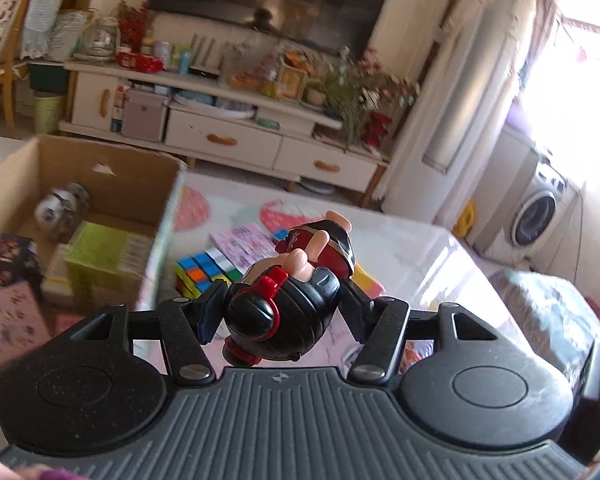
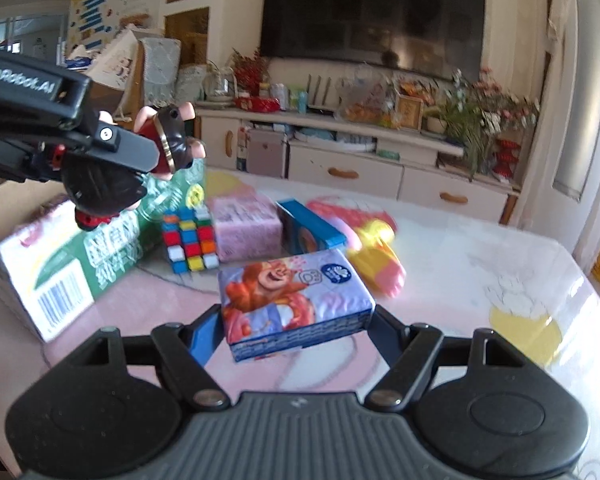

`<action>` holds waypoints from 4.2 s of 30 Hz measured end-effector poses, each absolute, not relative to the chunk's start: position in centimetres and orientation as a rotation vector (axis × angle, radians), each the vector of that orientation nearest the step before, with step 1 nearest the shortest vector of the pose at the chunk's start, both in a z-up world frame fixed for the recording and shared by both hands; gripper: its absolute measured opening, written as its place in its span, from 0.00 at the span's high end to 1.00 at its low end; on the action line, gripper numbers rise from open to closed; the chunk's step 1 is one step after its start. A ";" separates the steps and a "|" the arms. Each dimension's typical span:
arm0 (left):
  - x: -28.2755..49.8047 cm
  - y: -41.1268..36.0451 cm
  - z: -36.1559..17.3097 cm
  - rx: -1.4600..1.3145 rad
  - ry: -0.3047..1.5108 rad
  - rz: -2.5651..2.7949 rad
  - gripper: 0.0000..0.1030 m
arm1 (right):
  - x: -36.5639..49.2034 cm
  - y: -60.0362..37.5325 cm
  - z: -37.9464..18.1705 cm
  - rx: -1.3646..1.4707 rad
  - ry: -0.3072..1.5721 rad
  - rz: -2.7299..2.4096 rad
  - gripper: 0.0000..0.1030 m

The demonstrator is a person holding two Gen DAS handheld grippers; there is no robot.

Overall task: Organize rigid objects
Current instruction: 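Carry both objects into the cardboard box and open both tools to release, then move both tools back to the pile toward the Rubik's cube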

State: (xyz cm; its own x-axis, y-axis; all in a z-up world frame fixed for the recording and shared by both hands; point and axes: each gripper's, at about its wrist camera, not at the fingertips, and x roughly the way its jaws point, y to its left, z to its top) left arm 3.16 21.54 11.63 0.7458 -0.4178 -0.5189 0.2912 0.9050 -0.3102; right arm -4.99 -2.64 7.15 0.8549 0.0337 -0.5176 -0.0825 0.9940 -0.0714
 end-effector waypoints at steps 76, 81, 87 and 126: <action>5.3 28.4 12.1 -0.233 0.676 0.018 0.00 | 1.0 2.9 9.2 -0.143 0.400 0.081 0.11; 5.2 28.2 12.1 -0.226 0.680 0.009 0.00 | 1.2 2.8 7.6 -0.160 0.424 0.083 0.11; 5.2 28.3 12.1 -0.219 0.686 -0.004 0.00 | 1.8 3.6 5.4 -0.147 0.448 0.133 0.12; 5.1 25.2 11.9 -0.141 0.671 -0.100 0.00 | 0.3 0.2 3.0 -0.125 0.521 0.161 0.49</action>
